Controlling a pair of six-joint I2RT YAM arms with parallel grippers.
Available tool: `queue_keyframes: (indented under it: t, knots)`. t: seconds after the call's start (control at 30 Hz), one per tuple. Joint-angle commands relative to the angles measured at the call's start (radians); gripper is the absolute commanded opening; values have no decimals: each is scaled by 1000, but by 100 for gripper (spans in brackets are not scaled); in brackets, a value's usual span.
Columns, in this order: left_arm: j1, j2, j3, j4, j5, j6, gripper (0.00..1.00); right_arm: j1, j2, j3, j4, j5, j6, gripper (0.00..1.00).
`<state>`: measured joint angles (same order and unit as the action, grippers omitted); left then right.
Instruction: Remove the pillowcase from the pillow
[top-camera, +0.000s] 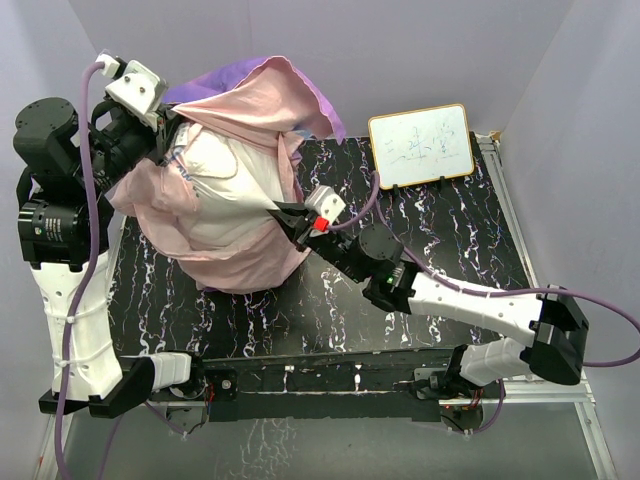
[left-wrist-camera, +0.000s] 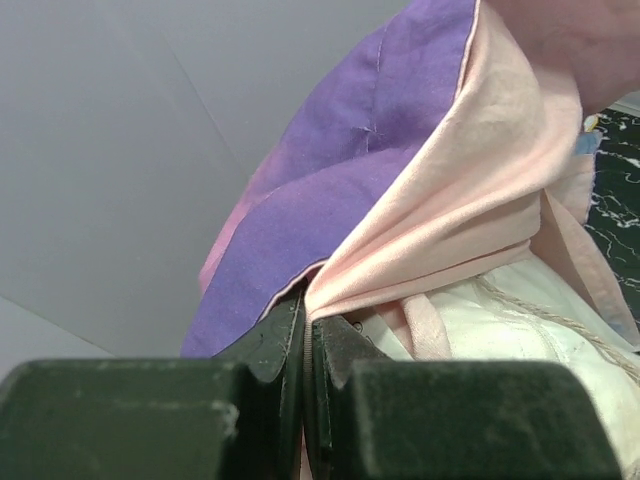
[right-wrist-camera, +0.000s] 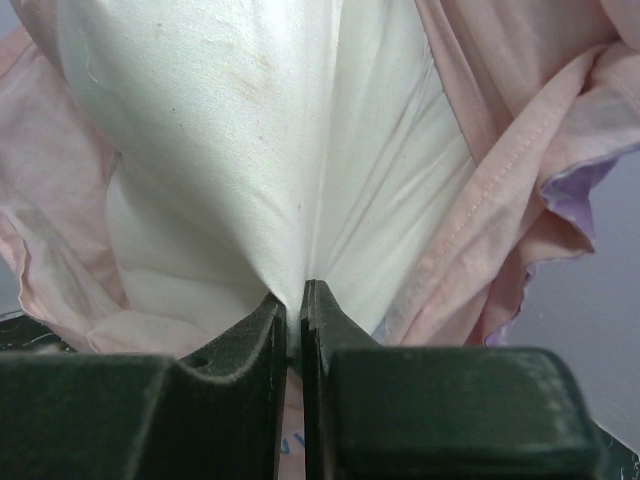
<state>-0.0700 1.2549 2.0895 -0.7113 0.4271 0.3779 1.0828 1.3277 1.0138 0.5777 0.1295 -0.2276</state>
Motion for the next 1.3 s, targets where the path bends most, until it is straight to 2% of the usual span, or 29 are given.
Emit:
queue_keyframes:
  t: [0.0,0.1,0.13,0.17,0.2,0.3,0.4,0.57,0.8,0.87,0.97,1.27]
  knots:
    - [32,-10,72,99,-82,-45,0,-34,-40,-73,-234,154,30,8]
    - [32,40,101,-30,37,-139,0,-34,-90,-82,-247,109,-20,8]
    - [32,49,95,-62,86,-173,0,-34,-110,-83,-238,67,-35,13]
    - [33,55,81,-85,134,-209,0,-34,-128,-75,-233,27,-48,34]
    - [32,59,65,-95,172,-249,0,-34,-140,-52,-239,-15,-66,50]
    - [32,69,15,-78,274,-347,0,-32,-134,86,-366,-120,-123,64]
    - [32,92,6,-60,353,-437,0,-22,-111,222,-470,-204,-174,68]
    - [31,109,6,-32,449,-559,0,15,-57,332,-510,-225,-246,71]
    - [32,118,-4,-36,458,-564,0,42,30,445,-543,-205,-305,74]
    - [31,118,-17,-33,459,-563,0,52,52,468,-543,-188,-326,77]
    - [33,118,-27,-27,465,-568,0,87,94,502,-538,-122,-396,87]
    - [32,74,-62,-52,436,-506,0,225,84,470,-404,69,-549,98]
